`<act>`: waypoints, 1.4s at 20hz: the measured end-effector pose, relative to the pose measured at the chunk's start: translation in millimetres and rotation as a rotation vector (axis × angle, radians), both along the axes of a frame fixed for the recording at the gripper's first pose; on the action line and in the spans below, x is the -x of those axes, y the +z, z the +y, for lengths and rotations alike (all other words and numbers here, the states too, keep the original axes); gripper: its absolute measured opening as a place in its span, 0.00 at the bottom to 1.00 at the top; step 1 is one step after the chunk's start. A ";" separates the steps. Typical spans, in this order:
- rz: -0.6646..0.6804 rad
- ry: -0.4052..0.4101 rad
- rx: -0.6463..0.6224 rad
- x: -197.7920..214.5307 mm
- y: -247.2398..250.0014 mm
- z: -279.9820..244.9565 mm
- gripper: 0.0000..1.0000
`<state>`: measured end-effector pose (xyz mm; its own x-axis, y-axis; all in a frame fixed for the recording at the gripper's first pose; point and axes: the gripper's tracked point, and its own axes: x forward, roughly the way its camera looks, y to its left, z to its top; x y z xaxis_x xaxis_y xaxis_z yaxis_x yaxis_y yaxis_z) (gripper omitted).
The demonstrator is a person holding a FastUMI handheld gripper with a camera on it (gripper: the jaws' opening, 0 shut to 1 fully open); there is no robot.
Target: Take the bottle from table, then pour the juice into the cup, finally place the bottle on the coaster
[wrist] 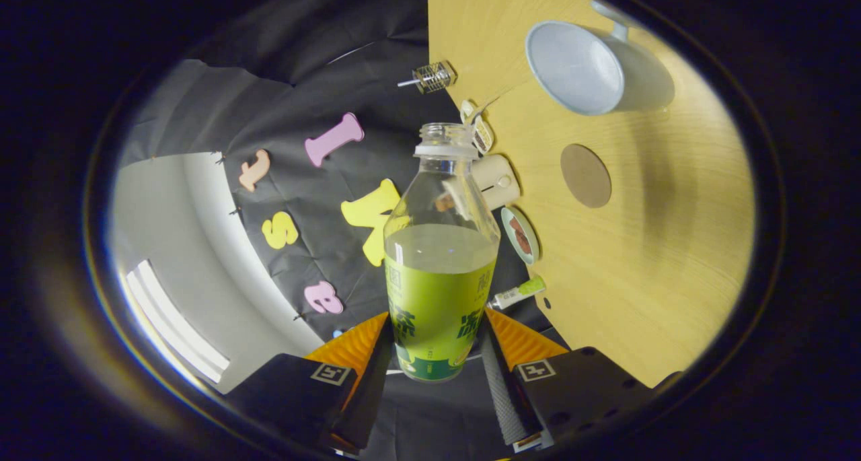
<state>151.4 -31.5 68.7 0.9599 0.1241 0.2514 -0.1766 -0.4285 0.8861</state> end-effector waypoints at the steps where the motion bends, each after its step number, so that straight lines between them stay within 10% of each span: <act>1: 0.001 0.003 -0.007 0.0 0.7 -0.1 0.74; 28: -0.034 -0.005 -0.173 11.1 30.8 -22.1 0.74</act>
